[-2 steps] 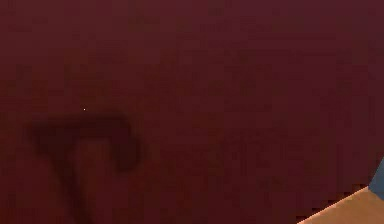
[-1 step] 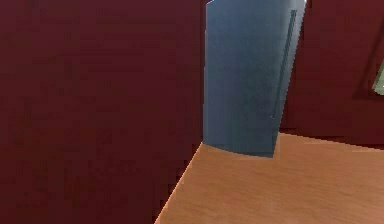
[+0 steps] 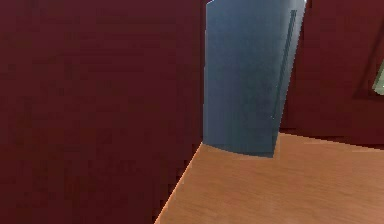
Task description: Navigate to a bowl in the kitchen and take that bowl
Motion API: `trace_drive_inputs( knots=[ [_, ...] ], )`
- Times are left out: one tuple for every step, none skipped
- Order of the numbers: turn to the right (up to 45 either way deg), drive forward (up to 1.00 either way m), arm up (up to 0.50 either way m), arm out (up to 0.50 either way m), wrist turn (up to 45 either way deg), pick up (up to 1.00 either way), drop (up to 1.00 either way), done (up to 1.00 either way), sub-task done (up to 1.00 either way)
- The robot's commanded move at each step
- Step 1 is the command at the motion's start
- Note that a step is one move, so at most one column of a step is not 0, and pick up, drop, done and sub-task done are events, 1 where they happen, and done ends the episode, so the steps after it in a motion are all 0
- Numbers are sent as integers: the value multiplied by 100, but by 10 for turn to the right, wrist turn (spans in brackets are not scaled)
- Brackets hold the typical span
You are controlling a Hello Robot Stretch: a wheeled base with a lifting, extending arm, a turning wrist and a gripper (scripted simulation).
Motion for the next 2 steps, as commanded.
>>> trace_drive_inputs(
  knots=[
    [0,0,38,0,0,0,0,0,0],
    [0,0,0,50,0,0,0,0,0]
  ],
)
